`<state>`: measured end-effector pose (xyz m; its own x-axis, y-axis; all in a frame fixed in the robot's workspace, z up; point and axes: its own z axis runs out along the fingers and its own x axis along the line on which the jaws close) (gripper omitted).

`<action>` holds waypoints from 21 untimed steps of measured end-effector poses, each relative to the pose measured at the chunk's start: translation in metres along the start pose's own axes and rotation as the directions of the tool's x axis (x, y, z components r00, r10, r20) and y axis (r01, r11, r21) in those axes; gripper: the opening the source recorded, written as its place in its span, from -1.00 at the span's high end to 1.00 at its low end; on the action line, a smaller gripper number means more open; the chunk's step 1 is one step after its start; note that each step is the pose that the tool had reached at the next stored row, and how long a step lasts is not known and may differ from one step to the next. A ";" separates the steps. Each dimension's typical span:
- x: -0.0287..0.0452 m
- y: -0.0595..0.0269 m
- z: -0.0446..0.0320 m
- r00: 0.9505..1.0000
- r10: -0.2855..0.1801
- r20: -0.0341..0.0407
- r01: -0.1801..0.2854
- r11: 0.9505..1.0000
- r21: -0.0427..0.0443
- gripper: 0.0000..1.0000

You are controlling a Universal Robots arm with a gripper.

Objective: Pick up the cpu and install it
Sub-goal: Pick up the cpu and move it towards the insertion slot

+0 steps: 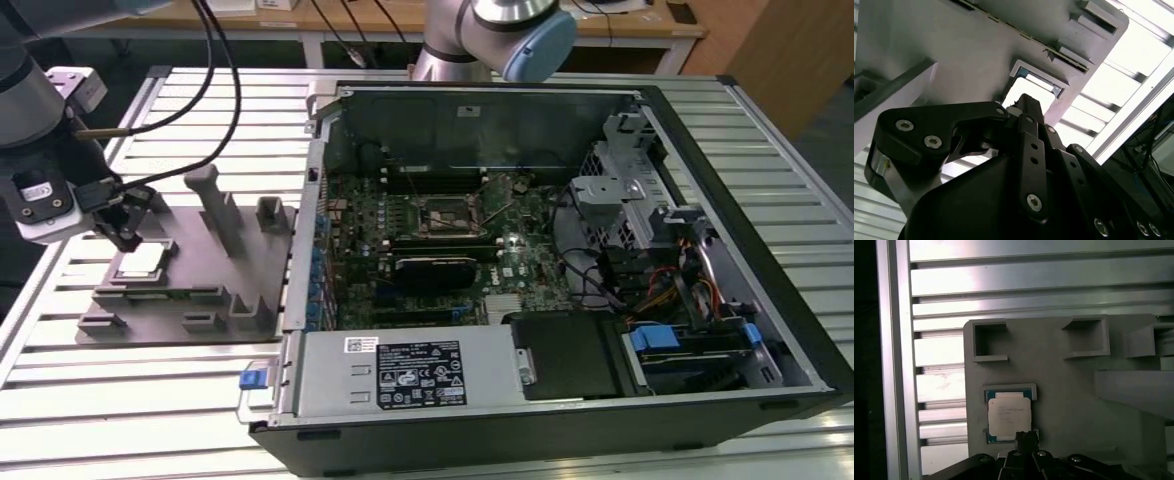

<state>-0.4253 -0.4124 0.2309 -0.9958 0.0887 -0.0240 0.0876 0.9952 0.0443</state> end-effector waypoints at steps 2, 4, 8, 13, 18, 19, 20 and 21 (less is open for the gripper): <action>0.0017 0.0013 0.0026 1.000 0.000 0.000 0.000 1.000 0.000 0.79; 0.0045 0.0027 0.0050 1.000 0.000 0.000 0.000 1.000 0.000 0.79; 0.0098 0.0037 0.0117 1.000 0.000 0.000 0.000 1.000 0.000 0.79; 0.0118 0.0054 0.0207 1.000 0.000 0.000 0.000 1.000 0.000 0.79; 0.0125 0.0108 0.0277 1.000 0.000 0.000 0.000 1.000 0.000 0.79; 0.0126 0.0115 0.0287 1.000 0.000 0.000 0.000 1.000 0.000 0.79; 0.0125 0.0116 0.0298 1.000 0.000 0.000 0.000 1.000 0.002 0.79; 0.0126 0.0115 0.0310 1.000 -0.001 0.000 0.001 1.000 0.003 0.79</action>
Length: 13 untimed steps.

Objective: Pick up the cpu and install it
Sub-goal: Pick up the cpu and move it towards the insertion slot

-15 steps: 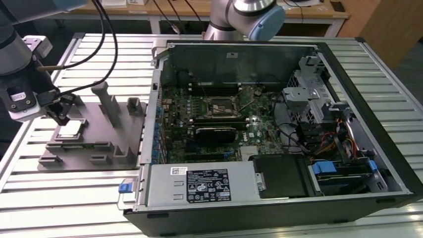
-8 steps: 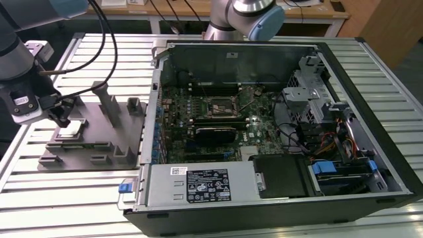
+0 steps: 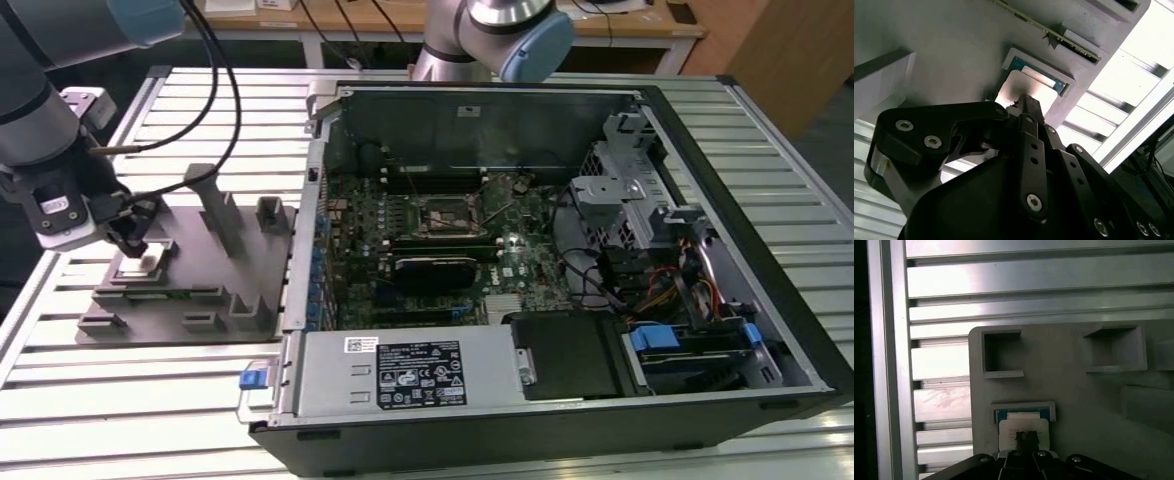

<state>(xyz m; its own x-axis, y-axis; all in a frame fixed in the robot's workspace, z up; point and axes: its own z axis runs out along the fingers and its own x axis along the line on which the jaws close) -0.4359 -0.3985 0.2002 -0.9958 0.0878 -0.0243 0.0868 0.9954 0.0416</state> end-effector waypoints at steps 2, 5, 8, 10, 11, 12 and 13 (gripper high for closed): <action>0.0001 0.0000 0.0024 1.000 -0.001 0.000 0.001 1.000 0.001 0.79; 0.0002 0.0000 0.0043 1.000 -0.001 0.000 0.001 1.000 0.001 0.79; 0.0002 0.0000 0.0043 1.000 -0.001 0.000 0.001 1.000 0.001 0.79; 0.0002 0.0000 0.0043 1.000 -0.001 0.000 0.001 1.000 0.001 0.79; 0.0002 0.0000 0.0043 1.000 -0.001 0.000 0.001 1.000 0.001 0.77; 0.0002 0.0000 0.0044 1.000 -0.001 0.000 0.001 1.000 0.001 0.66; 0.0002 0.0000 0.0044 1.000 -0.001 0.000 0.001 1.000 0.001 0.66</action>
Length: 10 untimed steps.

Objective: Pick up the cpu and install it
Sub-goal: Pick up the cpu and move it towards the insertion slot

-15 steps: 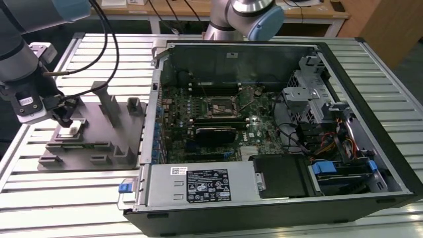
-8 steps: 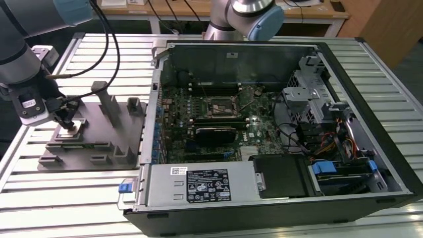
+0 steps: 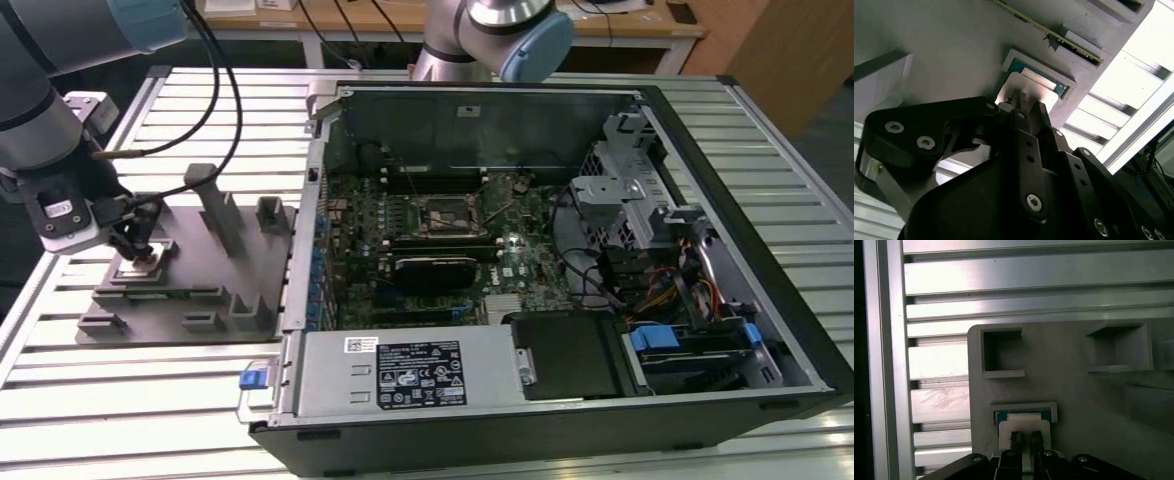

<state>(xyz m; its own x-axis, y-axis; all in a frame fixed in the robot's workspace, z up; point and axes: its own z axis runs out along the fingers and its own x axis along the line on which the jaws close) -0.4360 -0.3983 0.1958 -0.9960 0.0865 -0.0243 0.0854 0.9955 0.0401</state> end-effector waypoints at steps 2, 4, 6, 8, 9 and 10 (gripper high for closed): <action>0.0000 0.0000 0.0000 1.000 0.000 0.000 0.000 1.000 0.000 0.41; 0.0000 0.0000 0.0000 1.000 0.000 0.000 0.000 1.000 0.000 0.30; 0.0000 0.0000 0.0000 1.000 0.000 0.000 0.000 1.000 0.000 0.07; 0.0000 0.0000 0.0000 1.000 0.000 0.000 0.000 1.000 0.000 -0.05; 0.0000 0.0000 0.0000 1.000 0.000 0.000 0.000 1.000 0.000 -0.05; 0.0000 0.0000 0.0000 1.000 0.000 0.000 0.000 1.000 0.000 -0.17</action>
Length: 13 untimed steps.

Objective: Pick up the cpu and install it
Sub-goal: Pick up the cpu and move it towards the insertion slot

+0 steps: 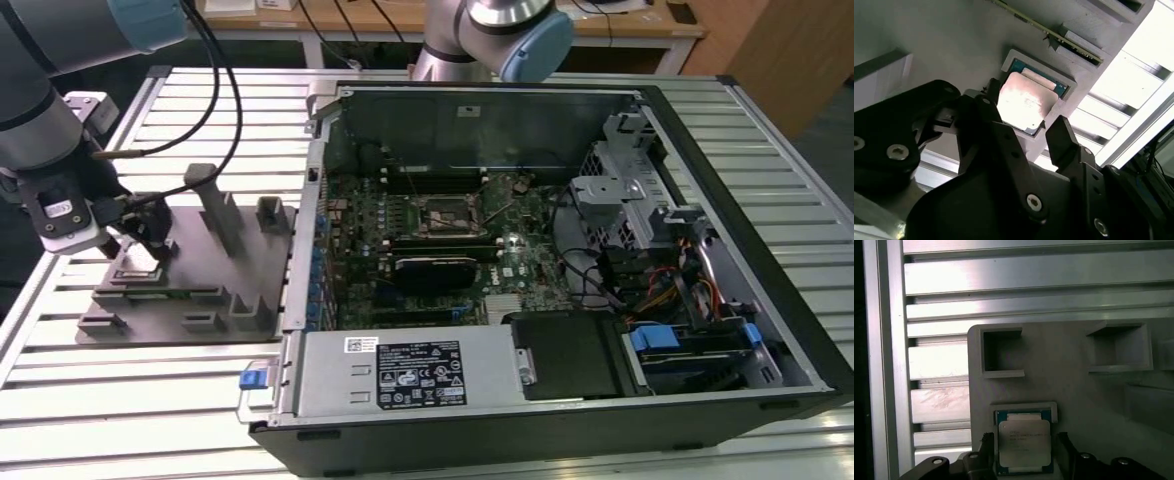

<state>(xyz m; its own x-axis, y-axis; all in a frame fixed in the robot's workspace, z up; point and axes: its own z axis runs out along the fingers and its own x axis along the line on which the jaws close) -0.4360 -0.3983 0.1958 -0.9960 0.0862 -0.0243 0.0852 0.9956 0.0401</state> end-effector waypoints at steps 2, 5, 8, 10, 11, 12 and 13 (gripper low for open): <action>0.0000 0.0000 0.0000 1.000 0.000 0.000 0.000 1.000 0.000 -0.29; 0.0001 0.0000 0.0019 1.000 -0.026 -0.001 0.026 1.000 -0.001 -0.29; 0.0003 -0.0002 0.0046 0.997 -0.075 -0.003 0.075 0.997 -0.003 -0.29; 0.0008 -0.0004 0.0064 0.997 -0.081 -0.003 0.081 0.997 -0.003 -0.29; 0.0009 -0.0004 0.0073 0.997 -0.081 -0.003 0.081 0.997 -0.003 -0.29; 0.0010 -0.0004 0.0079 0.997 -0.081 -0.003 0.081 0.997 -0.003 -0.29; 0.0010 -0.0004 0.0086 0.997 -0.078 -0.003 0.078 0.997 -0.003 -0.29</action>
<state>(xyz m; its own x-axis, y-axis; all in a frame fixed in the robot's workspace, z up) -0.4368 -0.3983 0.1872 -0.9997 0.0084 -0.0243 0.0074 0.9991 0.0408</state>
